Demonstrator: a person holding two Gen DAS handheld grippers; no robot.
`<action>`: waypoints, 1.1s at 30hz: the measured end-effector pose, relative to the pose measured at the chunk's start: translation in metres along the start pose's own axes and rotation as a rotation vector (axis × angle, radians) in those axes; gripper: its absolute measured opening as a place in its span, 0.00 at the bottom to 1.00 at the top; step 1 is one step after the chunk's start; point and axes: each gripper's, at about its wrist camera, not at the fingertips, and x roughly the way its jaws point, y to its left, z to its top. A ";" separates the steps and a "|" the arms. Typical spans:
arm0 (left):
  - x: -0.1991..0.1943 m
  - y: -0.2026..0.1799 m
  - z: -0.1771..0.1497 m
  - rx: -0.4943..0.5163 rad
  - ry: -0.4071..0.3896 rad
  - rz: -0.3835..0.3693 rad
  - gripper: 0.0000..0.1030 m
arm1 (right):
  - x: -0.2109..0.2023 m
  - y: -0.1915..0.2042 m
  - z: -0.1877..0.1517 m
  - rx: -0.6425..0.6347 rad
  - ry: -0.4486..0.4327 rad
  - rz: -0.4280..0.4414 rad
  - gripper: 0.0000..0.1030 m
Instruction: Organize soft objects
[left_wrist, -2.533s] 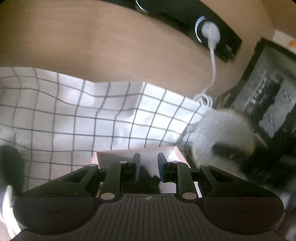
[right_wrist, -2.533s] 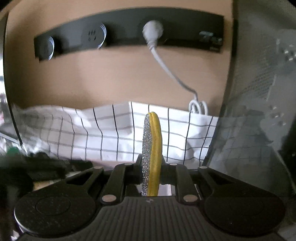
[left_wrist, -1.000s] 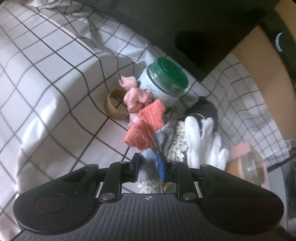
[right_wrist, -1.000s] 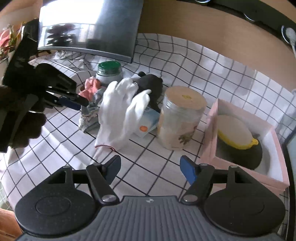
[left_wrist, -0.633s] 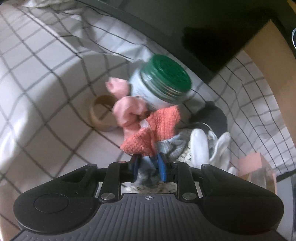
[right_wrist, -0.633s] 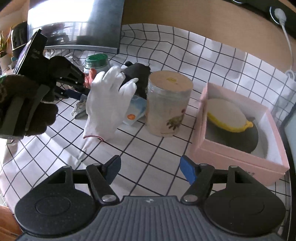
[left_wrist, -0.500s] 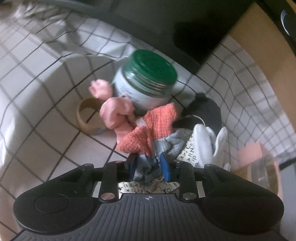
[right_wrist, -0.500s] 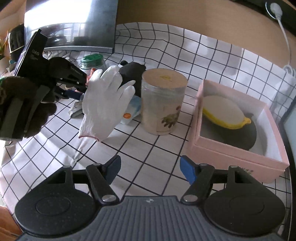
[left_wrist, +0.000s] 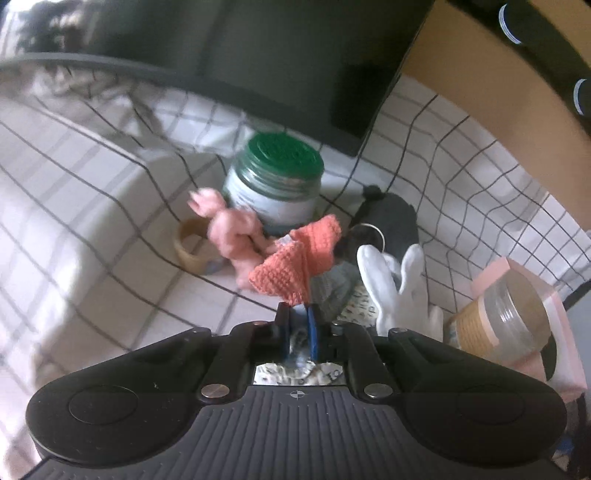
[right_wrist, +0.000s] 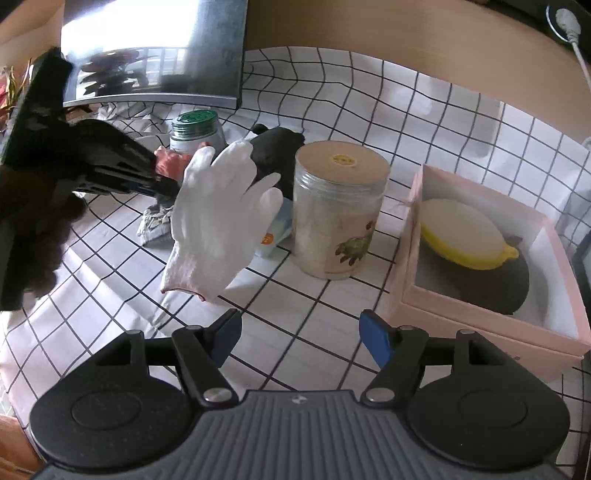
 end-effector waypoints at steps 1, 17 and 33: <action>-0.008 0.002 -0.002 0.016 -0.014 0.015 0.11 | 0.000 0.002 0.001 -0.005 -0.003 0.007 0.69; -0.092 0.085 0.002 0.017 -0.107 0.279 0.12 | 0.025 0.073 0.031 -0.137 -0.027 0.156 0.69; -0.052 0.119 -0.007 -0.049 0.047 0.093 0.23 | 0.134 0.135 0.135 -0.285 -0.049 0.067 0.69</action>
